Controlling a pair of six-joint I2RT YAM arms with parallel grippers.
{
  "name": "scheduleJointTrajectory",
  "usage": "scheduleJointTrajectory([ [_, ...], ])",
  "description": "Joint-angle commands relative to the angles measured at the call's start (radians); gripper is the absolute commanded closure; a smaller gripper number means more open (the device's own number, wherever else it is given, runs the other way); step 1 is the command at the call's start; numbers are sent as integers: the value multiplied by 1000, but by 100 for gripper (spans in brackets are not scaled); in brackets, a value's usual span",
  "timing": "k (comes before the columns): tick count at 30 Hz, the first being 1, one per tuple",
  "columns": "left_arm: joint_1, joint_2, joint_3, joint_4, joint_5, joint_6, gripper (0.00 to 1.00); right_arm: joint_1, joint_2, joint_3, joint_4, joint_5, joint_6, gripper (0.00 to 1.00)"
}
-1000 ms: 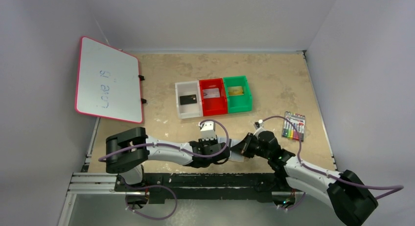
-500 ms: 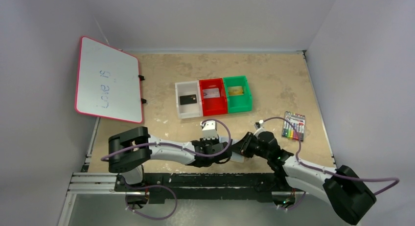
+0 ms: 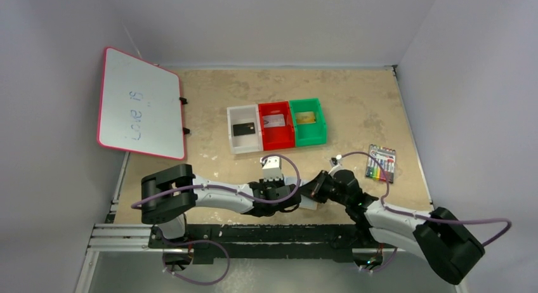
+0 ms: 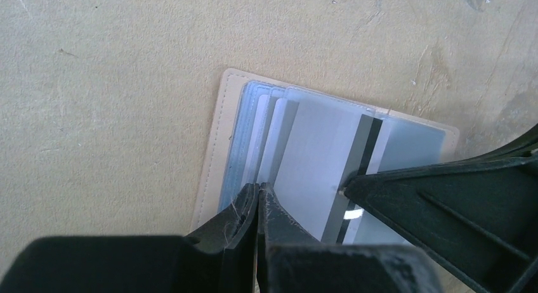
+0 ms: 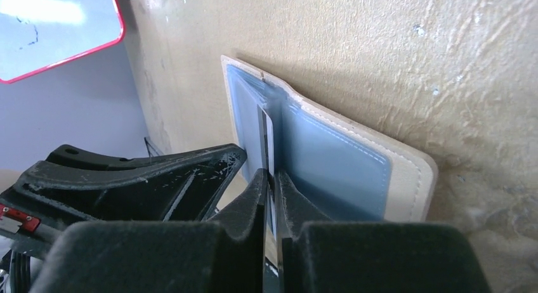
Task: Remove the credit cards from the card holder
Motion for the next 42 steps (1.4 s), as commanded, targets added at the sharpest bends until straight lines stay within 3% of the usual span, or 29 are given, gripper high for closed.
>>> scheduleJointTrajectory([
  [1, -3, 50, -15, -130, 37, 8, 100, -4, -134, -6, -137, 81, -18, 93],
  [11, -3, 56, -14, -134, 34, 4, 100, -4, -422, -29, -408, 117, 4, 96],
  [29, -2, -32, -13, -148, -1, 12, 99, -4, -550, 185, -718, 270, -141, 100],
  [32, -3, -85, -13, -151, -21, 16, 89, -4, -585, 212, -733, 275, -186, 100],
  [36, -3, -162, -20, -140, -41, 37, 66, -4, -610, 227, -695, 247, -267, 100],
  [42, 3, -336, -32, -199, -138, 120, 45, -4, -608, 218, -484, 79, -498, 100],
])
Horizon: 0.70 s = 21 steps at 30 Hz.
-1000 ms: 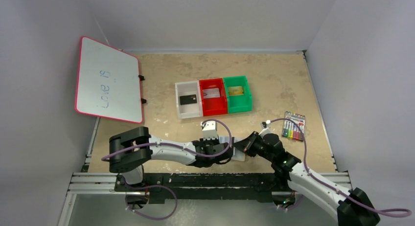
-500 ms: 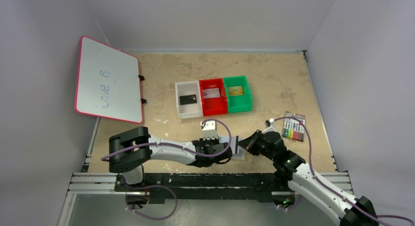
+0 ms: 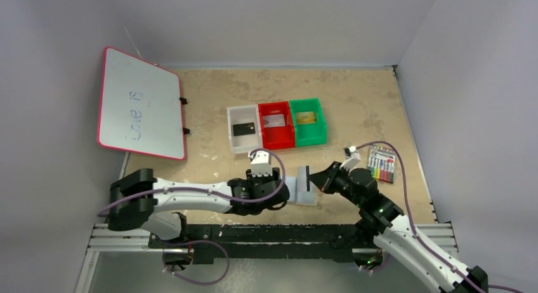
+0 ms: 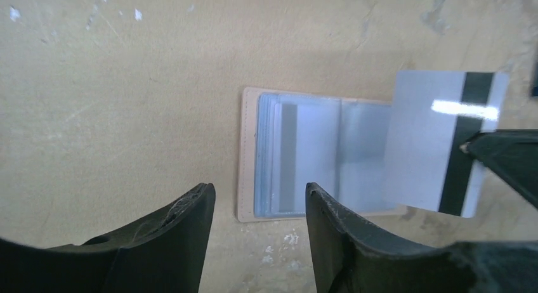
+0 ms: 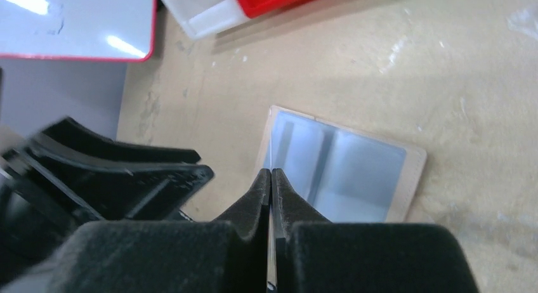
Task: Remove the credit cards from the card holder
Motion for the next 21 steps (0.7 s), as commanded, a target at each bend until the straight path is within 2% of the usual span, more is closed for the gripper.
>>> scheduleJointTrajectory([
  [1, 12, -167, -8, -70, -144, 91, 43, -4, 13, 38, 212, -144, -240, 100],
  [4, 70, -305, -40, -88, -157, 189, 41, -3, 61, 51, 349, -233, -381, 100],
  [6, 144, -398, -67, -78, -99, 269, 38, -3, 105, 60, 430, -358, -474, 100],
  [8, 209, -501, -75, -75, -34, 348, 36, -4, 156, 83, 456, -422, -542, 100],
  [9, 224, -537, -73, -74, -9, 387, 30, -4, 184, 100, 454, -437, -575, 100],
  [12, 233, -617, -39, -70, 112, 529, 26, -4, 265, 147, 449, -552, -684, 100],
  [16, 234, -635, 22, -95, 344, 696, 24, -4, 367, 213, 432, -750, -788, 100],
  [21, 234, -592, 38, -93, 544, 785, 25, -4, 435, 269, 436, -899, -830, 100],
])
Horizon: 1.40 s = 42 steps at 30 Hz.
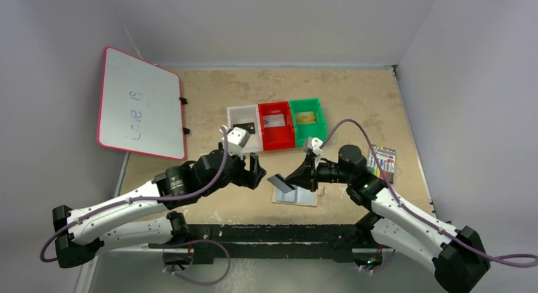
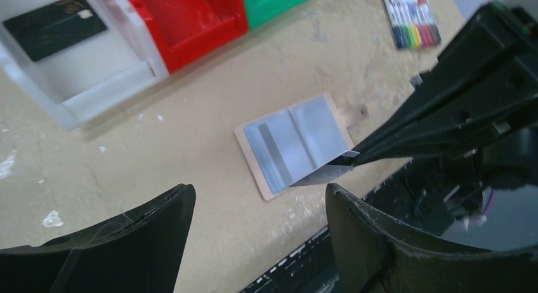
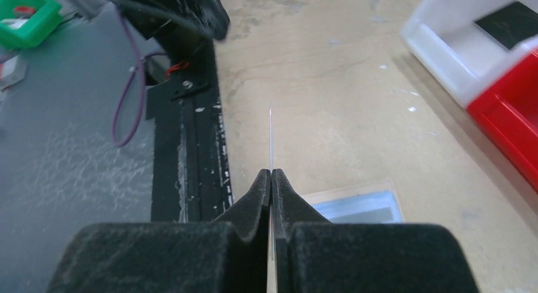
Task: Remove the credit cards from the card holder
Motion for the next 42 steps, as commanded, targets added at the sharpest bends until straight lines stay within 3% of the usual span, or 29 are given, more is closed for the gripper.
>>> scheduleJointTrajectory([
  [1, 2, 42, 40, 6, 262, 169, 26, -2, 28, 75, 62, -219, -101, 100],
  [11, 2, 120, 44, 66, 499, 249, 38, -4, 52, 99, 91, -345, -77, 100],
  [19, 3, 118, 32, 97, 563, 264, 68, -4, 75, 100, 130, -384, -53, 100],
  [26, 2, 134, 17, 129, 636, 263, 100, -4, 95, 109, 131, -378, -43, 100],
  [28, 2, 131, 11, 128, 637, 262, 100, -4, 100, 109, 128, -367, -40, 99],
  [35, 2, 102, -17, 166, 670, 245, 100, -4, 119, 113, 143, -355, -26, 75],
  [39, 2, 101, -15, 165, 672, 250, 100, -4, 141, 122, 160, -394, -27, 74],
  [42, 2, 98, -13, 156, 653, 253, 100, -3, 157, 119, 178, -431, -8, 82],
])
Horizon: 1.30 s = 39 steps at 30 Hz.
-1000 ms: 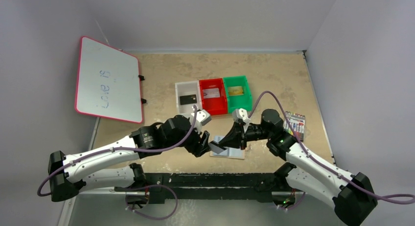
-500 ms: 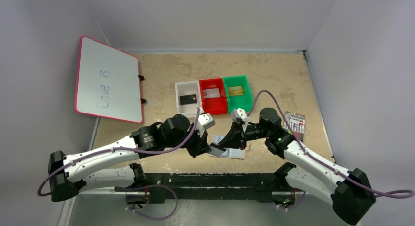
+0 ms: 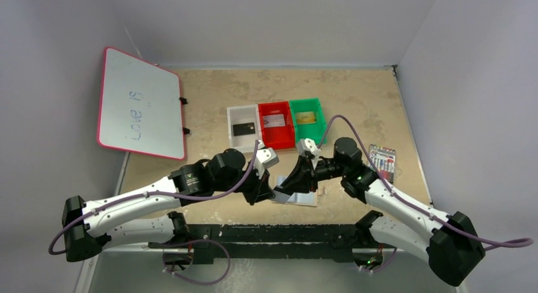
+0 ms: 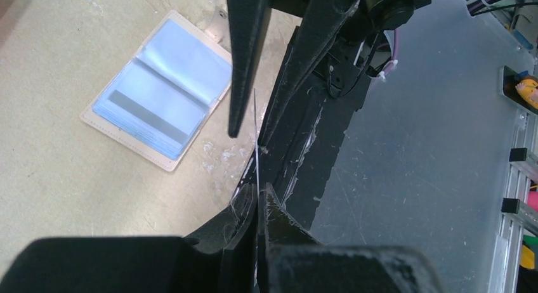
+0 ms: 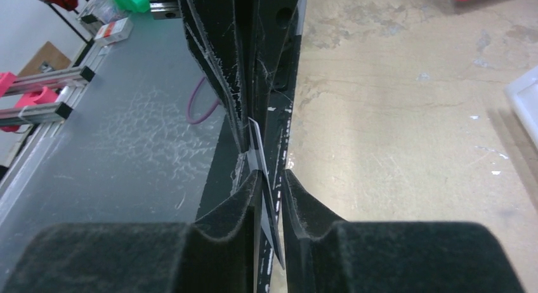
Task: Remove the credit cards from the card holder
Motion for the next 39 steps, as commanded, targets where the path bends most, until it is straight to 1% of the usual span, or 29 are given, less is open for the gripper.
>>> scheduleJointTrajectory([
  [1, 2, -29, 5, 45, -1, 8, 100, -1, 17, 44, 66, -71, 26, 83],
  [3, 2, -35, 0, 44, -17, 7, 100, 0, 21, 40, 70, -84, 35, 85],
  [5, 2, -44, -4, 43, -27, 7, 100, 0, 21, 38, 74, -91, 35, 95],
  [8, 1, -52, -6, 24, -63, 12, 100, 0, 12, 37, 82, -93, 35, 100],
  [12, 2, -64, -3, 2, -111, 12, 100, 1, -6, 34, 87, -53, 32, 100],
  [13, 2, -66, 0, -10, -141, 4, 93, 0, -11, 33, 86, -39, 30, 100],
  [16, 1, -73, 21, -73, -250, -21, 55, 0, -22, 44, 34, 57, -4, 100],
  [17, 1, -78, 28, -98, -304, -34, 46, 0, -28, 48, 11, 93, -27, 100],
  [18, 1, -86, 34, -120, -362, -46, 39, 0, -34, 52, -10, 142, -47, 100],
  [20, 2, -110, 47, -161, -486, -75, 32, 0, -52, 56, -50, 260, -79, 100],
  [22, 2, -140, 57, -199, -634, -109, 27, 0, -73, 58, -70, 368, -109, 100],
  [26, 2, -195, 66, -255, -929, -179, 23, 0, -115, 99, -145, 548, -178, 100],
  [28, 1, -221, 58, -281, -1031, -204, 22, 0, -135, 135, -198, 620, -215, 100],
  [31, 2, -271, 16, -290, -1135, -240, 22, 0, -159, 181, -275, 716, -298, 100],
  [33, 1, -294, 7, -302, -1181, -261, 22, 0, -163, 212, -316, 779, -352, 100],
  [34, 2, -301, 6, -315, -1228, -276, 21, 0, -160, 226, -330, 810, -377, 100],
  [37, 2, -314, 13, -372, -1326, -324, 21, 0, -133, 268, -366, 876, -443, 100],
  [39, 1, -317, 6, -403, -1362, -371, 21, 0, -104, 290, -374, 920, -471, 100],
])
